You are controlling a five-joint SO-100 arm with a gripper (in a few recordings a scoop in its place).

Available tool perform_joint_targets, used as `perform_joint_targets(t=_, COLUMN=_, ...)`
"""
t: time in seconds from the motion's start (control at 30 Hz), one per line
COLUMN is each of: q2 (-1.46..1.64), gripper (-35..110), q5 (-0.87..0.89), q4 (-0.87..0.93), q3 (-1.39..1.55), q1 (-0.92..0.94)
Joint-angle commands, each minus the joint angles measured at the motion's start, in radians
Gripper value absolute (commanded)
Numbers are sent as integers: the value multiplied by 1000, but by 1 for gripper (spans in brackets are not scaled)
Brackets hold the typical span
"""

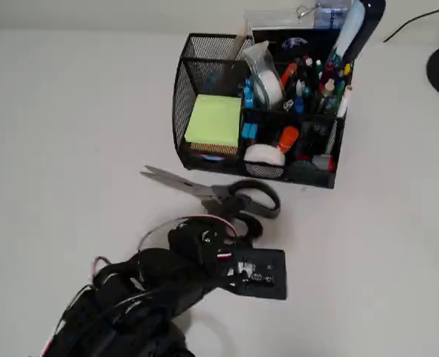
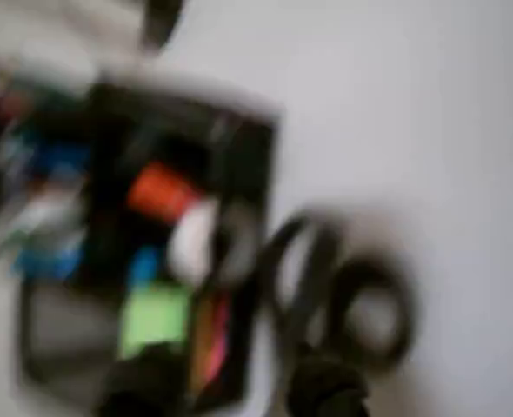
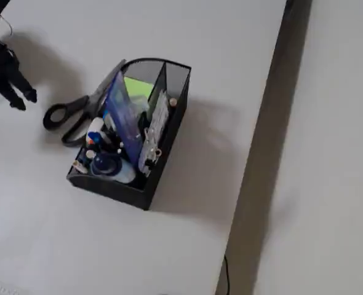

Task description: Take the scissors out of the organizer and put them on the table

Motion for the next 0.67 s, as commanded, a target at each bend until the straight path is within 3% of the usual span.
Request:
perform_joint_targets(t=0.0, q2=9, gripper=0, q5=137, q4=196, q3=-249, q1=-218)
perform_joint_targets(t=0.2, q2=11, gripper=0, q5=138, q4=267, q3=-114, q1=-202)
perform_joint_targets(t=0.4, q2=11, gripper=0, q5=121, q4=221, q3=147, q1=-206)
perform_joint_targets(t=0.63, q2=11, gripper=0, q5=132, q4=225, q3=155, q1=-207)
